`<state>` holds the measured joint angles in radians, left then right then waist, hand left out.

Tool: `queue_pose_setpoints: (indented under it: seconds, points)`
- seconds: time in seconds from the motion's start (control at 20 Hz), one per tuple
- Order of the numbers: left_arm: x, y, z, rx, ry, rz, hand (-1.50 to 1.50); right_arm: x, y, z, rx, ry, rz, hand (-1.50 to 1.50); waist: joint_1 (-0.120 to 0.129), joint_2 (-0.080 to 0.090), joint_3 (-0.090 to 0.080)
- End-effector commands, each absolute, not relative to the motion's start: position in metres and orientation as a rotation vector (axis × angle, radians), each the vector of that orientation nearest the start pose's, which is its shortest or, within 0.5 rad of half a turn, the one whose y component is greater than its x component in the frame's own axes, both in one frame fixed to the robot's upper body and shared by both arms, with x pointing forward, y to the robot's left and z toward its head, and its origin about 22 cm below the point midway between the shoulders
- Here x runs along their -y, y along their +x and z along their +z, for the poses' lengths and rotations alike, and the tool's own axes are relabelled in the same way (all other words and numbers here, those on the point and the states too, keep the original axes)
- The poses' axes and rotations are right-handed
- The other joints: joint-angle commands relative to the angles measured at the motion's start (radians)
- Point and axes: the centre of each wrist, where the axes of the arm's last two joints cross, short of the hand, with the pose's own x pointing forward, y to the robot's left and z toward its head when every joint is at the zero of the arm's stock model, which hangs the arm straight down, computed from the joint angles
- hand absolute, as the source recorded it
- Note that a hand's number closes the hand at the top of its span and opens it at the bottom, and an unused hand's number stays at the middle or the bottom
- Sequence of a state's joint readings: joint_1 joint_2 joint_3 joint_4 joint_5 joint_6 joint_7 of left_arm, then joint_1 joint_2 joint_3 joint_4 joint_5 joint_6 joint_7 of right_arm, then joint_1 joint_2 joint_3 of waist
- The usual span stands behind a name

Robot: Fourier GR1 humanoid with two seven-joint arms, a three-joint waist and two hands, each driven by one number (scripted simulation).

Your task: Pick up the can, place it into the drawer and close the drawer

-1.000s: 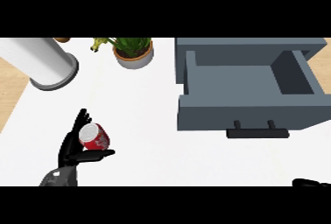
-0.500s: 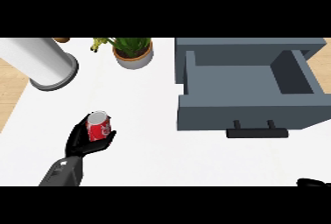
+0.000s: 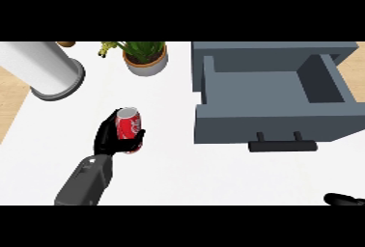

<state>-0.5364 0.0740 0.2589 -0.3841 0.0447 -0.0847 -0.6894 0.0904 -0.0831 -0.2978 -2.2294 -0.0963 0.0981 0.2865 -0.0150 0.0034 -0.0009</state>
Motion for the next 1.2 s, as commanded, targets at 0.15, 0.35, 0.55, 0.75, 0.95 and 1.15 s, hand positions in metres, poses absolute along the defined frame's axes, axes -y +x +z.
queue_pose_setpoints:
  seconds: [0.15, 0.35, 0.55, 0.75, 0.95, 1.15]
  points:
    - [-0.217, 0.336, -0.102, 1.629, -0.093, 0.124, 1.50, 0.281, 0.165, 0.153, 1.878, -0.268, -0.060, -1.50, 0.002, -0.001, 0.000]
    - [-0.185, 0.364, -0.064, 1.622, -0.131, 0.074, 1.50, 0.309, 0.163, 0.146, 1.864, -0.293, -0.059, -1.50, 0.013, -0.007, 0.001]
    - [-0.163, 0.385, -0.025, 1.669, -0.124, -0.018, 1.50, 0.300, 0.170, 0.137, 1.865, -0.281, -0.079, -1.50, 0.017, -0.010, 0.002]
    - [-0.146, 0.391, 0.010, 1.678, -0.166, -0.062, 1.50, 0.312, 0.155, 0.137, 1.855, -0.303, -0.036, -1.50, 0.015, -0.014, 0.002]
    - [-0.123, 0.409, 0.066, 1.681, -0.191, -0.062, 1.50, 0.305, 0.165, 0.147, 1.878, -0.284, -0.057, -1.50, 0.005, -0.006, 0.001]
    - [-0.103, 0.406, 0.122, 1.710, -0.193, -0.087, 1.50, 0.306, 0.159, 0.139, 1.858, -0.278, -0.040, -1.50, 0.013, -0.009, 0.002]
